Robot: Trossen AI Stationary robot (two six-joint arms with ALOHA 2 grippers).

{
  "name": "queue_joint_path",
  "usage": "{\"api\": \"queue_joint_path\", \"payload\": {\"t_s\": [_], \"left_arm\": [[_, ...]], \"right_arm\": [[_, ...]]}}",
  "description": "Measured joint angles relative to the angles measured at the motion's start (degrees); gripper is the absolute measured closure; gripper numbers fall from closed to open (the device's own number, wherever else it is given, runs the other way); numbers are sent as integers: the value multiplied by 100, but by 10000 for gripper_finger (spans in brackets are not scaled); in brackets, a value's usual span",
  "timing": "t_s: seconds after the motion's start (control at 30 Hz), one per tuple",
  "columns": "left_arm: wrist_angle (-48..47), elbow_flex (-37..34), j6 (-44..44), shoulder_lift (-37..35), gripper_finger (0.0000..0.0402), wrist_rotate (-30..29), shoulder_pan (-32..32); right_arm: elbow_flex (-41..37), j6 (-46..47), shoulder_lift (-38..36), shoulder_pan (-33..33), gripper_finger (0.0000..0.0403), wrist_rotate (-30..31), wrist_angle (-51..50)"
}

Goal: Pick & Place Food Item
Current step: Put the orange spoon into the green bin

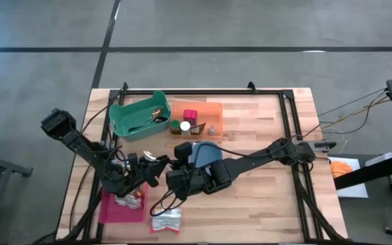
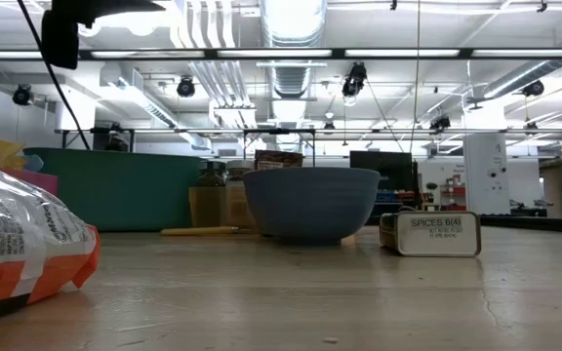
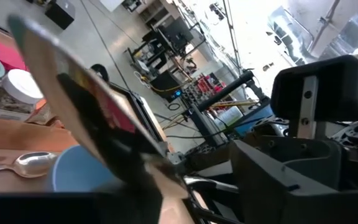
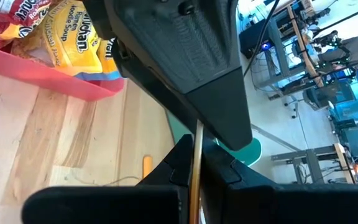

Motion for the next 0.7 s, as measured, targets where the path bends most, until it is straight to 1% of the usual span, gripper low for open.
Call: {"api": "queue_joint_path", "payload": {"t_s": [0.17,0.37,0.53,0.7], "left_arm": [[10,4,4,0,277,36,18],[16,6,16,-11,338,215,67],[63,13,320,-11,388,328,70],[490,1,1198,-7,397,564,74]], "right_arm": [[-40,25,4,-2,394,0,28],[-104,43,4,-2,394,18,47],[-137,97,8,-8,394,19,68],[-153,229,9,-4,394,31,91]]}}
